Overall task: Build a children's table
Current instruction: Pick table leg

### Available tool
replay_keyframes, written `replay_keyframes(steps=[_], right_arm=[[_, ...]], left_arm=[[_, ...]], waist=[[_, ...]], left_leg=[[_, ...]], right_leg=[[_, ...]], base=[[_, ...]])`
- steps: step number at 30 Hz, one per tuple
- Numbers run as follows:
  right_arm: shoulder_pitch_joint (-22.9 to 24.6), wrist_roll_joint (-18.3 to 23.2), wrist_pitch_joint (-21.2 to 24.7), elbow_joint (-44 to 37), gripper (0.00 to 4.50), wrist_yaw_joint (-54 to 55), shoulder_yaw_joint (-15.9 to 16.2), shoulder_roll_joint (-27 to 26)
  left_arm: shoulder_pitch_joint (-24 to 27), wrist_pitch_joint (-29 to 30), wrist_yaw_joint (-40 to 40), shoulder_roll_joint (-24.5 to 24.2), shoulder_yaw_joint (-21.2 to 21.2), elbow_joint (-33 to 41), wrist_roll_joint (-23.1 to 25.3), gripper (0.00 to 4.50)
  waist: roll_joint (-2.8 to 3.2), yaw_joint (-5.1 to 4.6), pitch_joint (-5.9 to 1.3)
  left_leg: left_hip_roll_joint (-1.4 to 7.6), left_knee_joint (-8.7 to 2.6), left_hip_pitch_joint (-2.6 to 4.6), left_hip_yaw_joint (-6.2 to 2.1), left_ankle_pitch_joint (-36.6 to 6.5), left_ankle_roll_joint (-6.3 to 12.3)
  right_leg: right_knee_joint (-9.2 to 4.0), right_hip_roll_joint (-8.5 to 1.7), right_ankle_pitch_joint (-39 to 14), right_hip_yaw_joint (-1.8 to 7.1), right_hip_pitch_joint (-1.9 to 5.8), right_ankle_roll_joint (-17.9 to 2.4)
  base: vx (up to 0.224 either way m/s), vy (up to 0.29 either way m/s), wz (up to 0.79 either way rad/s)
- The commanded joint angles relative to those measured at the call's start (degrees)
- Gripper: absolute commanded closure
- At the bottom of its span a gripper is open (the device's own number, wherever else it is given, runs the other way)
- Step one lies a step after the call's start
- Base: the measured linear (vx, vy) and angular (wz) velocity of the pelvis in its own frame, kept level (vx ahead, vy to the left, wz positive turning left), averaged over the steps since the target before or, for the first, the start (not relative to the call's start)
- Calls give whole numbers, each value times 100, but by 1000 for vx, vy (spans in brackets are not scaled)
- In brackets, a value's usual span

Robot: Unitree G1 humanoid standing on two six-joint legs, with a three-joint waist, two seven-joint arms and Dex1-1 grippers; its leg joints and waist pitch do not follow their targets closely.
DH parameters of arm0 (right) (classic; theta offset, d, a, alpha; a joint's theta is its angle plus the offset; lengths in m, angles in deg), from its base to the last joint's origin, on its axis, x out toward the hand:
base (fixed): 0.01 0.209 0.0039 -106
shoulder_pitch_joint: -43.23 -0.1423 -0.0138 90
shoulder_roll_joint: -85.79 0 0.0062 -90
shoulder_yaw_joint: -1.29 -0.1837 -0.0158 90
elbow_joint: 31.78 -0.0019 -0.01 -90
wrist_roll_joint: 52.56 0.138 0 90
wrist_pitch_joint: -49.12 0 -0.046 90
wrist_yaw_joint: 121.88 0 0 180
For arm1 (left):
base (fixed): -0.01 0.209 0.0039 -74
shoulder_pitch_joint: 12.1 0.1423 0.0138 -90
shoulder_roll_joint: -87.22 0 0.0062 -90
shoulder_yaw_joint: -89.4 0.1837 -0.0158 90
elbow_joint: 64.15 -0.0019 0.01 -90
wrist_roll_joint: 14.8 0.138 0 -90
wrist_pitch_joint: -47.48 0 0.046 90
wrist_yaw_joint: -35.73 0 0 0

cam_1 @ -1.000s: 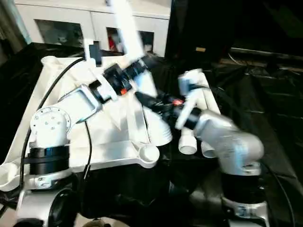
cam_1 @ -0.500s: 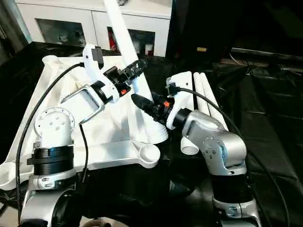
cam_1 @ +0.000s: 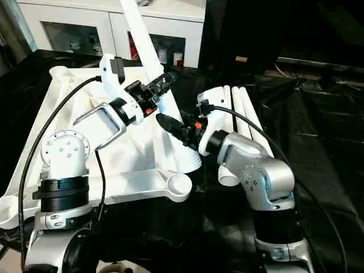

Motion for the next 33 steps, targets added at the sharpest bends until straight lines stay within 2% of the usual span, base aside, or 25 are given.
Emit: replay_keyframes(steps=[1, 3, 6, 9, 10, 11, 13, 18, 24, 33], right_arm=[[-175, 200, 111, -69, 193, -141, -152, 80], [-220, 329, 227, -25, 158, -258, -301, 228], [-231, 725, 589, -62, 158, -726, -498, 615], [-226, 1211, 951, -126, 158, -1118, -702, 890], [-225, 1289, 999, -129, 158, -1181, -729, 929], [-215, 1323, 1045, -132, 155, -1274, -705, 1010], [-189, 1276, 1109, -136, 154, -1394, -581, 1151], [-205, 1126, 1251, -87, 154, -1441, -266, 1342], [-295, 1063, 1442, -78, 154, -1442, -29, 1486], [-263, 934, 1467, -61, 154, -1502, 231, 1647]], left_arm=[[-47, 71, -172, -35, 150, 112, -54, 265], [-77, 101, -296, -114, 216, 75, -37, 266], [-147, 174, -537, -226, 301, 66, -101, 266], [-198, 260, -850, -336, 386, 116, -259, 266], [-205, 284, -935, -364, 411, 133, -294, 266], [-218, 313, -1091, -420, 465, 158, -330, 266], [-240, 334, -1273, -496, 540, 191, -341, 266], [-336, 338, -1620, -676, 710, 200, -311, 266], [-403, 290, -1895, -817, 891, 201, -243, 266], [-385, 209, -2135, -932, 1101, 200, -121, 266]], waist=[[4, -2, -388], [4, 1, -392], [-5, 18, -396], [-31, 27, -396], [-51, 27, -399], [-44, 34, -404], [-64, 21, -399], [-65, 24, -397], [-78, 30, -402], [-82, 33, -406]], left_leg=[[260, -347, 58, -101, -186, 65], [269, -346, 64, -103, -166, 64], [263, -335, 69, -97, -150, 105], [247, -327, 45, -93, -69, 187], [243, -323, 44, -86, -57, 205], [248, -319, 45, -89, -17, 234], [256, -318, 46, -86, 15, 240], [260, -315, 52, -82, 20, 242], [264, -315, 52, -79, 85, 214], [264, -309, 47, -77, 96, 195]], right_leg=[[-424, -423, 626, 291, 347, -1193], [-421, -424, 626, 291, 347, -1198], [-418, -422, 668, 295, 360, -1217], [-409, -419, 742, 294, 382, -1253], [-412, -421, 737, 293, 381, -1266], [-403, -428, 716, 287, 375, -1294], [-411, -425, 626, 280, 364, -1316], [-418, -440, 459, 285, 354, -1328], [-404, -437, 523, 286, 356, -1340], [-394, -439, 560, 289, 362, -1327]], base=[[0, 0, 0], [0, 0, 0], [0, 0, 0], [0, 0, 0], [0, 0, 0], [0, 0, 0], [0, 0, 0], [0, 0, 0], [0, 0, 0], [0, 0, 0]])
